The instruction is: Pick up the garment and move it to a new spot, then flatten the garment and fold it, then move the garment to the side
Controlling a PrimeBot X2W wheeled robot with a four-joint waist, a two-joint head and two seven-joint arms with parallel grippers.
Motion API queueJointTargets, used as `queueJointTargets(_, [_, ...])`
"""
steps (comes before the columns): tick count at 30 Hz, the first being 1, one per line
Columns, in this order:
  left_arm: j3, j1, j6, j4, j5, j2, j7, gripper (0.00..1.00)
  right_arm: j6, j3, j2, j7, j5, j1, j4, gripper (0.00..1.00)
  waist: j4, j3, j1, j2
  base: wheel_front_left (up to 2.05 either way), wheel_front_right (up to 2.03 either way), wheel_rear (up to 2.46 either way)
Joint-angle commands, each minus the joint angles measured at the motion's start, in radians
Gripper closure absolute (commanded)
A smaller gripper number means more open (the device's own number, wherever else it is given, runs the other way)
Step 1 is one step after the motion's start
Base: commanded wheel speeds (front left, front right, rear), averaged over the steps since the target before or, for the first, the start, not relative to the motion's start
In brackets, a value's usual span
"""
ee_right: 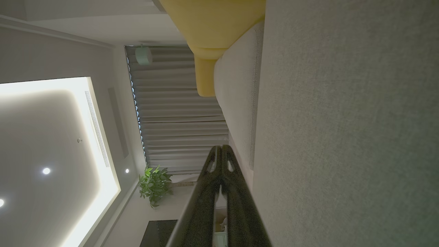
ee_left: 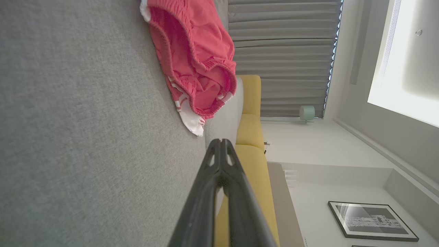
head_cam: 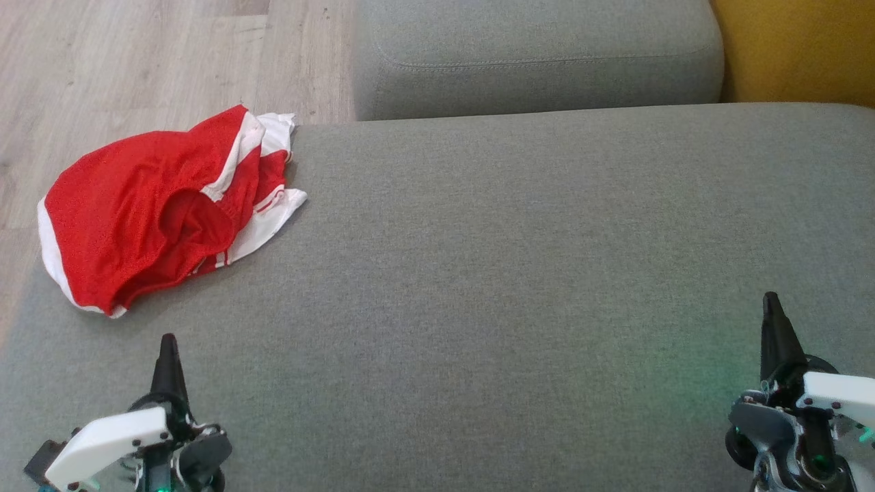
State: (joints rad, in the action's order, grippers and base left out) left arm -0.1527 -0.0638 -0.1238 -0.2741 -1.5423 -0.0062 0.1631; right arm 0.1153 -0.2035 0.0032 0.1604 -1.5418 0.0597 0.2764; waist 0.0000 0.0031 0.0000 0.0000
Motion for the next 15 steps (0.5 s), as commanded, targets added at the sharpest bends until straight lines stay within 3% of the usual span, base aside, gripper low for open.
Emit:
queueJointTargets(1, [-0.029,-0.052,-0.007,0.029,-0.008,0.006,0.004,1.00,0.015,0.021,-0.003,0.007,-0.009,0.056,-0.031,1.00,0.000,0.000,0.0000,0.0000,0.00,0.00,0.00])
queueJointTargets(15, [-0.029,-0.052,-0.007,0.029,-0.008,0.006,0.004,1.00,0.015,0.021,-0.003,0.007,-0.009,0.056,-0.031,1.00,0.000,0.000,0.0000,0.0000,0.00,0.00,0.00])
